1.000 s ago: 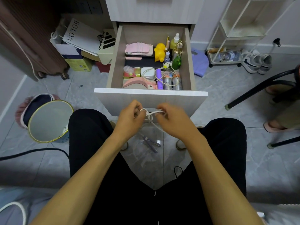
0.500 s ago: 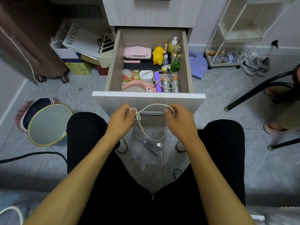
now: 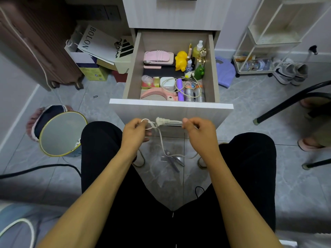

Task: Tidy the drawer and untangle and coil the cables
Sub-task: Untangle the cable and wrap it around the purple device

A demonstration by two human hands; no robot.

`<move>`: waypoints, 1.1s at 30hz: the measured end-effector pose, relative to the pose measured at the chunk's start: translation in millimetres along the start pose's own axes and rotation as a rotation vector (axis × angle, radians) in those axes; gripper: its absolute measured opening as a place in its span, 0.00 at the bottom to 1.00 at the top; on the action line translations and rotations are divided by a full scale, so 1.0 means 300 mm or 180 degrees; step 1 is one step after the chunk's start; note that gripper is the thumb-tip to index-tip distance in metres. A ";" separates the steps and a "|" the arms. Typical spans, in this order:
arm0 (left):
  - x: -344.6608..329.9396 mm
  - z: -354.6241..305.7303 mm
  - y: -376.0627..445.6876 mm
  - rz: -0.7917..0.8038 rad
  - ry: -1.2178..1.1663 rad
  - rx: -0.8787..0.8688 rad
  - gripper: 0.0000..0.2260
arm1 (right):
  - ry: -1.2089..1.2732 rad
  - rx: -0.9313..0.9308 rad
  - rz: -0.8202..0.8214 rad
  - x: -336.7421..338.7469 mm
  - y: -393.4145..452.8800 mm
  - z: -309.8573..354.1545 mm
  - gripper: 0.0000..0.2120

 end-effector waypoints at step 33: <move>0.057 -0.148 -0.111 0.0516 -0.0339 -0.0346 0.19 | -0.0051 0.0845 0.0817 -0.185 -0.089 0.106 0.04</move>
Point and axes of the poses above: each hand's wrist, its own y-axis towards the middle knuckle, its own x-axis out of the back of the hand, z = x × y, the point moved 9 cm from there along y, towards the middle knuckle, and after that the axes turned 10 degrees about -z, right-handed, at the moved point
